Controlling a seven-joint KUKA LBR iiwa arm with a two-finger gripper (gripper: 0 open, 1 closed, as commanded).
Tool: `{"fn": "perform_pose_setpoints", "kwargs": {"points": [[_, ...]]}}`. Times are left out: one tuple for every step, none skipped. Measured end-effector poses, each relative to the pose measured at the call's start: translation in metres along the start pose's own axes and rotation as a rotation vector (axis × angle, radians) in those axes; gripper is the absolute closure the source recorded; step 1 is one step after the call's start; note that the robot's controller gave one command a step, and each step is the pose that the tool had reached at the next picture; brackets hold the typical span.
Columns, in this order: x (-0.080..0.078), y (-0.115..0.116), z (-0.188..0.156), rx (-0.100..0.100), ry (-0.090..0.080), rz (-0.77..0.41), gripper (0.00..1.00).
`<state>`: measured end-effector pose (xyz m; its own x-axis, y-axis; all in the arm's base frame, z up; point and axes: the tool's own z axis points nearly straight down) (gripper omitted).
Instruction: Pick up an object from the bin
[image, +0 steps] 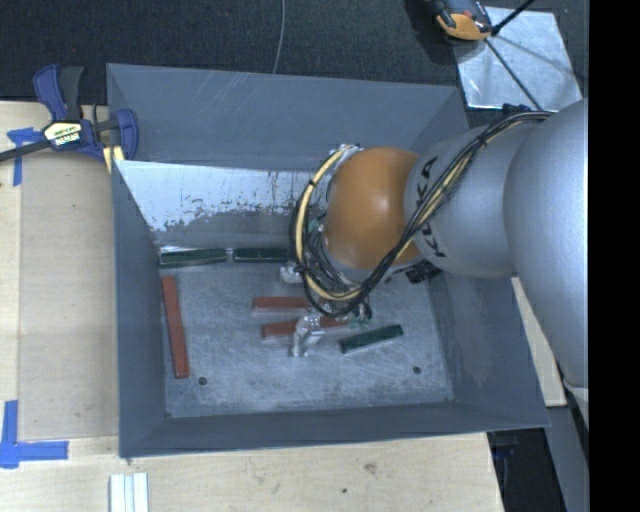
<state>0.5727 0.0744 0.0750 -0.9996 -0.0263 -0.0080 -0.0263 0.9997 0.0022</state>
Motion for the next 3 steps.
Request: {"fn": "perform_pose_setpoints", "kwargs": {"points": [[0.0024, -0.0021, -0.0009, 0.001, 0.004, 0.125, 0.00], [-0.0050, -0.0017, -0.0047, 0.002, -0.009, 0.003, 1.00], [-0.0050, -0.0016, -0.0047, 0.002, -0.009, 0.003, 1.00]]}}
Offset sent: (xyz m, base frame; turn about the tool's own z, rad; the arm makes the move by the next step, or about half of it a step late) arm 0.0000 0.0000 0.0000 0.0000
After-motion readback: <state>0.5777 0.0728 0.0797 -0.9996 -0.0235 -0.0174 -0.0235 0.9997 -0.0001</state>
